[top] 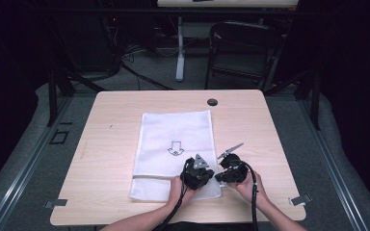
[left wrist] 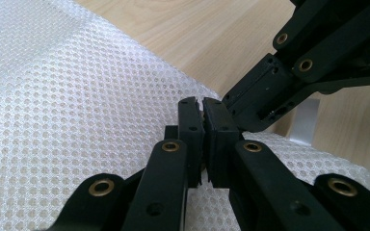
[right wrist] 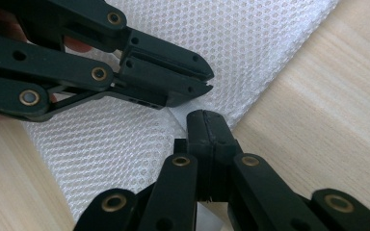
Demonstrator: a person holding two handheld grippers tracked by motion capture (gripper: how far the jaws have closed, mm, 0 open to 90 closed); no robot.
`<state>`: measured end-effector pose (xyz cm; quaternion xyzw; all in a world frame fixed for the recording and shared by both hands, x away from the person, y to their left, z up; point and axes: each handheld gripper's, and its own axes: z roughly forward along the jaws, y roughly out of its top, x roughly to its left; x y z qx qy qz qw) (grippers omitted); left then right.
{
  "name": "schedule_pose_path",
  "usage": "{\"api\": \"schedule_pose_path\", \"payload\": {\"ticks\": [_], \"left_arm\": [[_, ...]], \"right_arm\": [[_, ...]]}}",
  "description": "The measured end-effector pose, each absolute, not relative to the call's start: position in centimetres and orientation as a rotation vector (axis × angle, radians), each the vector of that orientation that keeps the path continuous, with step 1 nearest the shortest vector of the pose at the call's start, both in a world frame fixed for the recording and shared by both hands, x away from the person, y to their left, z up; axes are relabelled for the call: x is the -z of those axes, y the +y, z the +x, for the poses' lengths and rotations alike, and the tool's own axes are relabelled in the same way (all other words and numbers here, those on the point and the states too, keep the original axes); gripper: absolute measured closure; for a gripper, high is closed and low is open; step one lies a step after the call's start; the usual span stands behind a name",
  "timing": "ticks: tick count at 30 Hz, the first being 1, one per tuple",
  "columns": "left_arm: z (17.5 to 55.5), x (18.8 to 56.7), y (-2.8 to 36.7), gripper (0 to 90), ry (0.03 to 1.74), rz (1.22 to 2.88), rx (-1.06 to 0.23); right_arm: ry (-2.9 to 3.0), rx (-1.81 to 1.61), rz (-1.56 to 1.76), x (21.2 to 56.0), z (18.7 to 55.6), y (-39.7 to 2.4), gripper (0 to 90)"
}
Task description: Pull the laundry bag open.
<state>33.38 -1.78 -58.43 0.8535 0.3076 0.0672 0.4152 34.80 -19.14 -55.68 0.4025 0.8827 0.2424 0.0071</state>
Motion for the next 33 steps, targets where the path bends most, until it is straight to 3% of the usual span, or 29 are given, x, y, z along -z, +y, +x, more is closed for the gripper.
{"api": "schedule_pose_path", "payload": {"ticks": [33], "left_arm": [[34.0, 57.9, 0.9, 88.1, 0.834, 2.159, 0.017]], "right_arm": [[2.771, -0.704, 1.243, 55.5, 34.8, -18.7, 90.0]]}}
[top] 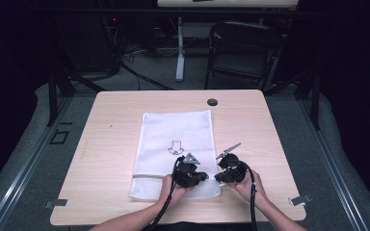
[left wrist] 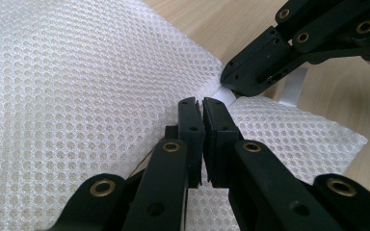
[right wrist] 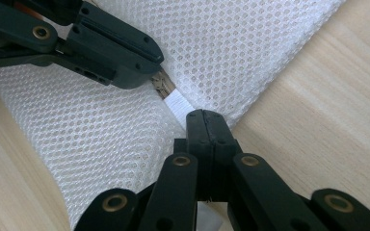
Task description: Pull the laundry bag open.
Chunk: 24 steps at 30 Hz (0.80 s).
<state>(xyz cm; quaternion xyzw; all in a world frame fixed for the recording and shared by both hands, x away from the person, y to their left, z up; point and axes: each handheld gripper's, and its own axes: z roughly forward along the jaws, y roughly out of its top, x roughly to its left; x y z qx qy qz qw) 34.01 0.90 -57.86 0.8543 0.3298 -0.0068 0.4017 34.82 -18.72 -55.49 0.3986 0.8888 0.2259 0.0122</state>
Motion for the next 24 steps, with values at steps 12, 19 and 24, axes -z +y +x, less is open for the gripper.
{"api": "schedule_pose_path", "payload": {"ticks": [12, 19, 24], "left_arm": [[34.3, 58.4, 1.0, 87.7, 0.872, 2.106, 0.049], [34.2, 58.1, 0.7, 87.8, 0.854, 2.136, 0.011], [34.1, 57.9, 0.7, 87.9, 0.833, 2.167, -0.009]], "right_arm": [[2.725, -0.842, 1.274, 54.7, 35.2, -18.9, 90.0], [2.746, -0.811, 1.283, 55.9, 35.5, -18.0, 90.0], [2.753, -0.787, 1.252, 55.8, 35.5, -17.9, 90.0]]}}
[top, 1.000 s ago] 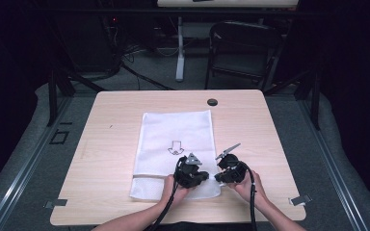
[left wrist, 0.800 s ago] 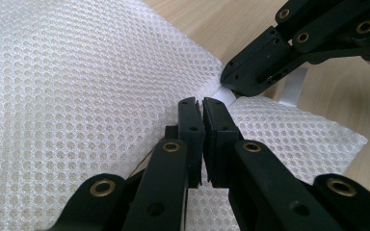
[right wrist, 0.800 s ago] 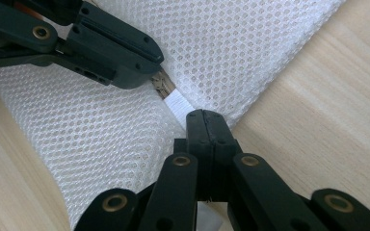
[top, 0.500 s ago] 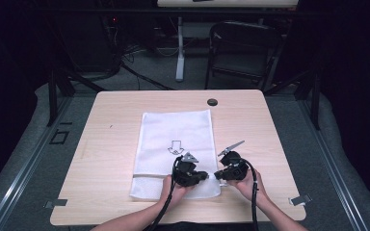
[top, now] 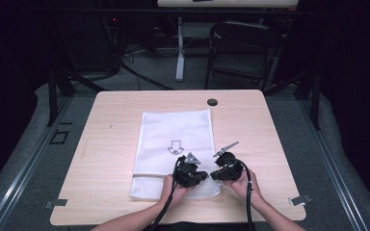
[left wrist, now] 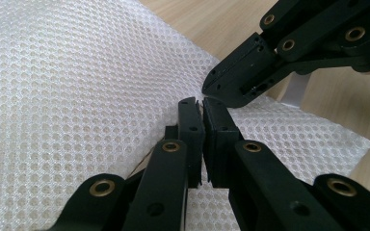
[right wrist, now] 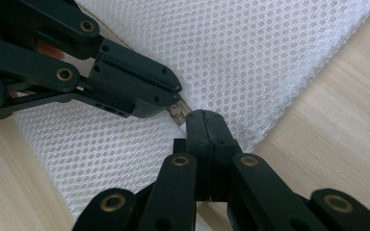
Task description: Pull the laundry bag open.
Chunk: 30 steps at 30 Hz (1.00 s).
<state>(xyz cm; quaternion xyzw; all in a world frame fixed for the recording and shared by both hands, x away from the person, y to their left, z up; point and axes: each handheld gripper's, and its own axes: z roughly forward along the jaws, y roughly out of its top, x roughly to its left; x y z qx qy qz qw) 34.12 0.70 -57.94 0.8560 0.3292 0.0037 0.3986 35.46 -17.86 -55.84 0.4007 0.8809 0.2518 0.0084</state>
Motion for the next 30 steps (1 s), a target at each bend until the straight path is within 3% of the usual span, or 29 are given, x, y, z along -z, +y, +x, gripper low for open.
{"api": "schedule_pose_path", "payload": {"ticks": [30], "left_arm": [[34.61, 57.46, 1.14, 88.2, 0.808, 2.209, 0.028]], "right_arm": [[2.738, -0.810, 1.271, 55.95, 35.28, -17.71, 90.0]]}}
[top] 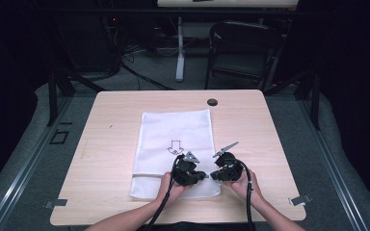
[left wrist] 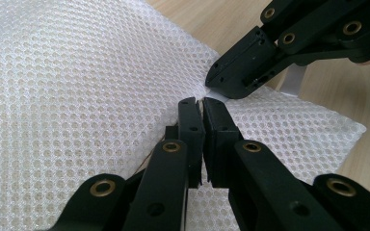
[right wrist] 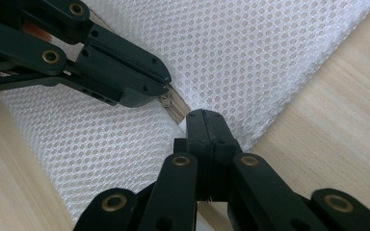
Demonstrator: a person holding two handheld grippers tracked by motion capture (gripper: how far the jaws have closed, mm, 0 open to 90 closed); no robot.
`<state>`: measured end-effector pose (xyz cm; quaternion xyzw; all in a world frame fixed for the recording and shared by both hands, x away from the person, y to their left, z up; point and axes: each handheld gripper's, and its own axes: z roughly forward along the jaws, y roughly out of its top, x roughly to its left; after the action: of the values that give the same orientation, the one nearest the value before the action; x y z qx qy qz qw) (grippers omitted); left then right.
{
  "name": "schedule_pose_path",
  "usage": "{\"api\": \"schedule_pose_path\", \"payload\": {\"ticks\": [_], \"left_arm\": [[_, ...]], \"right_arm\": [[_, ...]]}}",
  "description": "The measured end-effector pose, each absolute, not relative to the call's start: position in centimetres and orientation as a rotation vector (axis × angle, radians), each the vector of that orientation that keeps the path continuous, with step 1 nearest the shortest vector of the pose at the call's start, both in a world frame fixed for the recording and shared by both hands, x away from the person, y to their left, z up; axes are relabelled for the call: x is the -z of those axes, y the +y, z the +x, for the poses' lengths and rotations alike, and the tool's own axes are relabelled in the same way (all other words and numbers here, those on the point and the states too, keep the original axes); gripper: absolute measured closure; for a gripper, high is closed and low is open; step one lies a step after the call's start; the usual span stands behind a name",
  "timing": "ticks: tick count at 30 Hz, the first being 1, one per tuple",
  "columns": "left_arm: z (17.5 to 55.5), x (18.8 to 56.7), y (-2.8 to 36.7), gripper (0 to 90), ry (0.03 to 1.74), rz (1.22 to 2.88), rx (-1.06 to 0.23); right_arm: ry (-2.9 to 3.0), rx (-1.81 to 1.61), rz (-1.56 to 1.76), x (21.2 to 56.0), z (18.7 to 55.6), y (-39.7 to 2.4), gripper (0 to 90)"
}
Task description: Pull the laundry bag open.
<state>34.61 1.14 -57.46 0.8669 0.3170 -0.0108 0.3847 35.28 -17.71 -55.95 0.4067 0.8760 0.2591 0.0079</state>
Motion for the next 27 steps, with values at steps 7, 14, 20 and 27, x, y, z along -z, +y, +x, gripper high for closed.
{"api": "schedule_pose_path", "payload": {"ticks": [7, 14, 20, 27], "left_arm": [[34.75, 57.49, 1.21, 88.2, 0.817, 2.202, 0.043], [34.79, 57.36, 1.29, 88.2, 0.816, 2.213, 0.041], [34.85, 57.20, 1.79, 88.2, 0.805, 2.222, 0.043], [35.23, 57.56, 1.93, 87.2, 0.821, 2.203, 0.091]], "right_arm": [[2.754, -0.786, 1.251, 55.87, 35.40, -17.89, 90.0], [2.760, -0.783, 1.247, 55.85, 35.40, -17.95, 90.0], [2.750, -0.800, 1.273, 55.94, 35.32, -18.11, 90.0], [2.755, -0.781, 1.237, 55.83, 35.34, -17.81, 90.0]]}}
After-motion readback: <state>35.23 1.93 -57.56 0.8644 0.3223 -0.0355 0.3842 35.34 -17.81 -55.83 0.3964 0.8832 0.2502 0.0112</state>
